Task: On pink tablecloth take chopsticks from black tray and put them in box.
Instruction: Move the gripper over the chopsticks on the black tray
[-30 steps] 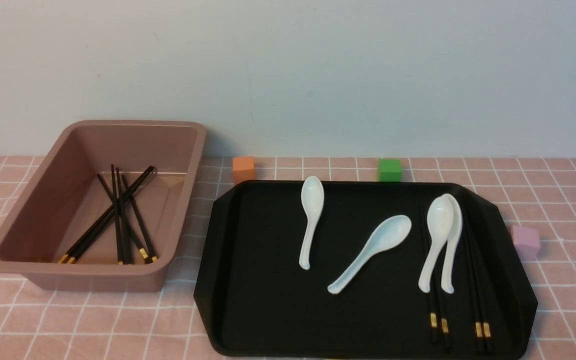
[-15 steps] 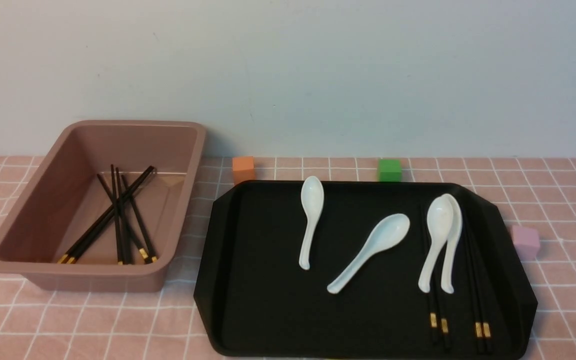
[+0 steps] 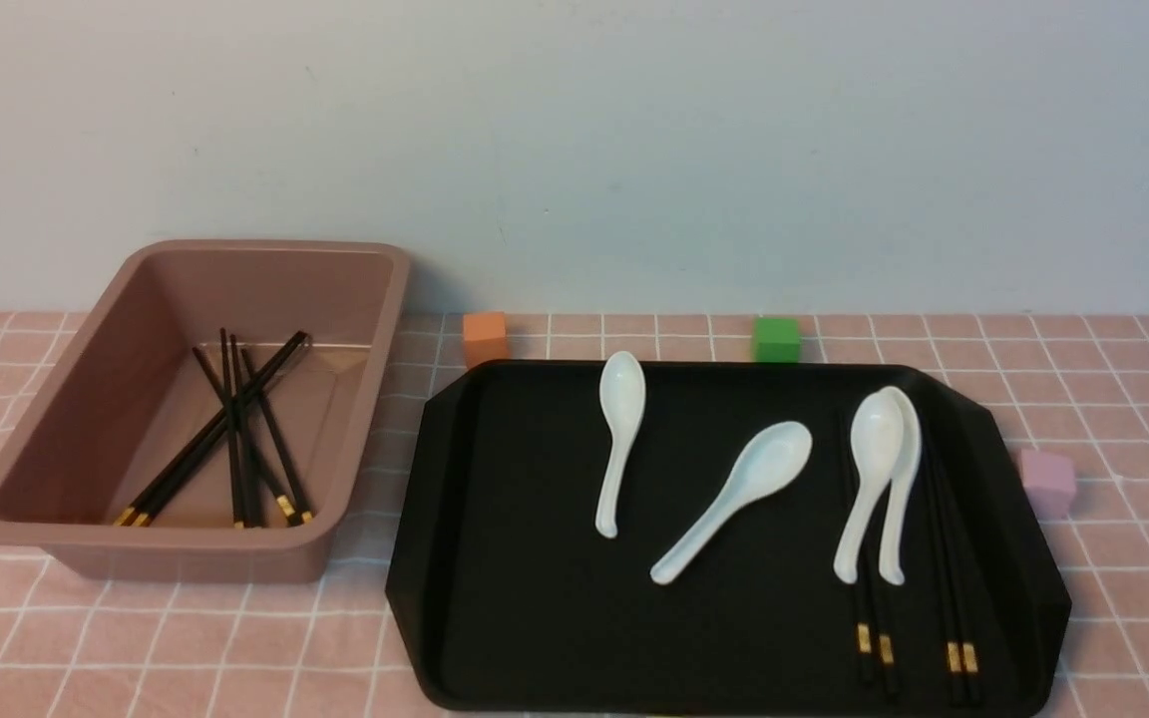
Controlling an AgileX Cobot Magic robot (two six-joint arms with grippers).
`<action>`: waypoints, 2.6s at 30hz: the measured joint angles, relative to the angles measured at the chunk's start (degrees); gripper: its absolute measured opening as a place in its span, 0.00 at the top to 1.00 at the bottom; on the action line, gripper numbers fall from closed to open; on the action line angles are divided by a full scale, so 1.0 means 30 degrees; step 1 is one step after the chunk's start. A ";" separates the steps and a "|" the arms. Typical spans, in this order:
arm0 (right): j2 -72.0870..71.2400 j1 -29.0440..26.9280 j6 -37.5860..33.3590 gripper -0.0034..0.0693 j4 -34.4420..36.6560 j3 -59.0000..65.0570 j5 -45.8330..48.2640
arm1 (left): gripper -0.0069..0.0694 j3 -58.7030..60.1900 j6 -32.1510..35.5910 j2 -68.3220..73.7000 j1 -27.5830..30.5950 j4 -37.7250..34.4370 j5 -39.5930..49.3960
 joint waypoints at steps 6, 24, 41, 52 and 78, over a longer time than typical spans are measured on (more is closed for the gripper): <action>0.8967 0.0000 0.0293 0.95 -0.4948 -0.4987 0.4470 | 0.80 0.0000 0.0000 0.0000 0.0000 0.0000 0.0000; 2.3855 0.4200 0.5431 0.87 -0.9479 -1.1729 0.3497 | 0.77 0.0000 0.0000 0.0000 0.0000 0.0000 0.0000; 2.8712 0.4166 0.9475 0.36 -1.2415 -1.2768 0.1361 | 0.76 0.0000 0.0000 0.0000 0.0000 0.0000 0.0000; 2.9546 0.3841 0.9598 0.39 -1.2372 -1.3706 0.2289 | 0.76 0.0000 0.0000 0.0000 0.0000 0.0000 0.0000; 2.5827 0.3784 0.9470 0.77 -1.2736 -1.3330 0.4909 | 0.73 0.0000 0.0000 0.0000 0.0000 0.0000 0.0000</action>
